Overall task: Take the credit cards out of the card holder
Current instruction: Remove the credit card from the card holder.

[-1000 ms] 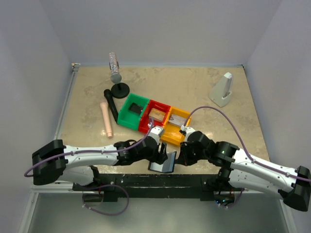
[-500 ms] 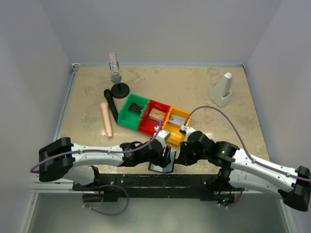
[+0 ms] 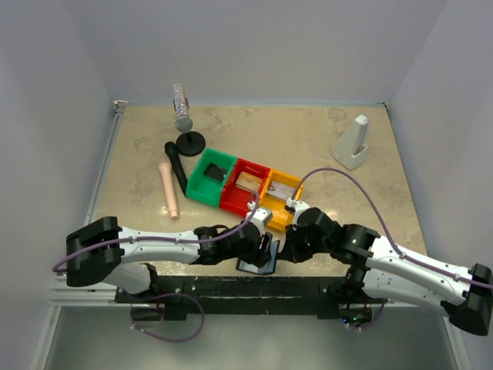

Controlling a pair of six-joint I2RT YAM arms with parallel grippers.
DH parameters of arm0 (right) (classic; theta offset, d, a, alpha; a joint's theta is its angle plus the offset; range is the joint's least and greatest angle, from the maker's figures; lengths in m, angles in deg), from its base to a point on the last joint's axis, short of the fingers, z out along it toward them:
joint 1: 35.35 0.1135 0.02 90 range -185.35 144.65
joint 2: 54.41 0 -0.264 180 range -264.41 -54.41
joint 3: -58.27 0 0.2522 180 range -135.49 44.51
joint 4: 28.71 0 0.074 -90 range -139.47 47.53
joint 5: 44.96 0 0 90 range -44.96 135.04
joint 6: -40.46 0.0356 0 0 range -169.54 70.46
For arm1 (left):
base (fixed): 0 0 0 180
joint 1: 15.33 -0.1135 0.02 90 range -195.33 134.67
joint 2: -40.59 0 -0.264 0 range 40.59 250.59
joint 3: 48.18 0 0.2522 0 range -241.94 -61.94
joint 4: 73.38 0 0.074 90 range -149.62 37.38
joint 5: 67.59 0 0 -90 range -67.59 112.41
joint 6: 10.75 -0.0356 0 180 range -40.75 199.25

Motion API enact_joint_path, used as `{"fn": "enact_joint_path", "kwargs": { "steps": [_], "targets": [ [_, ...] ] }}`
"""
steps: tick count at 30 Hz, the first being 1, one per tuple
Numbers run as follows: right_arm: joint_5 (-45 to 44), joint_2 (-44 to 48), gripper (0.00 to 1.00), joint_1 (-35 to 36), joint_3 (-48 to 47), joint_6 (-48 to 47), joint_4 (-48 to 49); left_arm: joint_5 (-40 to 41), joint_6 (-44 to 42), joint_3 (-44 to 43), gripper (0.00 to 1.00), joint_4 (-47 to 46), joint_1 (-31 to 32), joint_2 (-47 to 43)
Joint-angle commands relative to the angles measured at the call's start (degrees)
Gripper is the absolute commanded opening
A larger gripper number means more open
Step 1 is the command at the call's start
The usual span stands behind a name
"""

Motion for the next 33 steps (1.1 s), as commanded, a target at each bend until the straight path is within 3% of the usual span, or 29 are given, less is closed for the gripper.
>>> {"fn": "enact_joint_path", "kwargs": {
  "steps": [1,23,33],
  "targets": [
    [-1.6,0.0,0.00,0.4,-2.4,-0.7,0.4,0.3,0.1,-1.8,0.60,-0.2,0.5,0.2],
    [-1.9,0.5,0.00,0.4,-1.8,-0.7,0.3,9.4,1.7,0.5,0.60,6.1,0.4,-6.0],
    [-2.1,0.8,0.00,0.4,-1.1,-0.5,0.3,9.6,2.4,2.1,0.60,5.5,0.0,-7.4]
  ]
}}
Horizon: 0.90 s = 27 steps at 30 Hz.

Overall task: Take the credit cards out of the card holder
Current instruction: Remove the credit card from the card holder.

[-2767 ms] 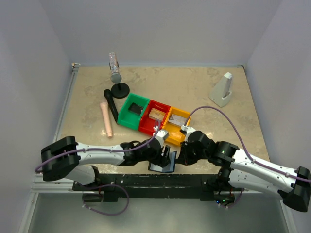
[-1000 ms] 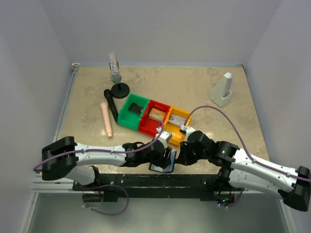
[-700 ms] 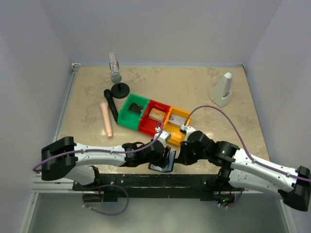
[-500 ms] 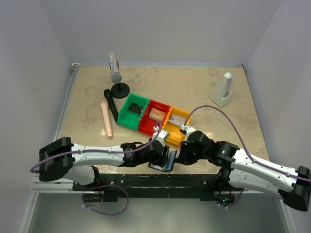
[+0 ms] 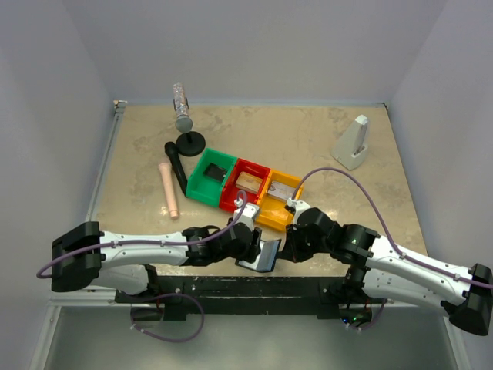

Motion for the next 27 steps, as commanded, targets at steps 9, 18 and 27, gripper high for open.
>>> {"fn": "enact_joint_path", "kwargs": {
  "steps": [9,18,27],
  "targets": [
    [-1.0,0.5,0.00,0.3,-1.1,-0.5,0.7,-4.5,-2.1,-3.1,0.67,-4.4,0.4,3.3],
    [-1.2,0.7,0.00,0.3,-1.1,-0.6,0.3,-6.6,-2.1,-3.4,0.68,-6.2,0.7,5.1],
    [-1.3,0.1,0.00,0.3,-1.7,-1.0,0.3,-6.1,-2.1,-3.5,0.71,-6.1,0.8,4.8]
  ]
}}
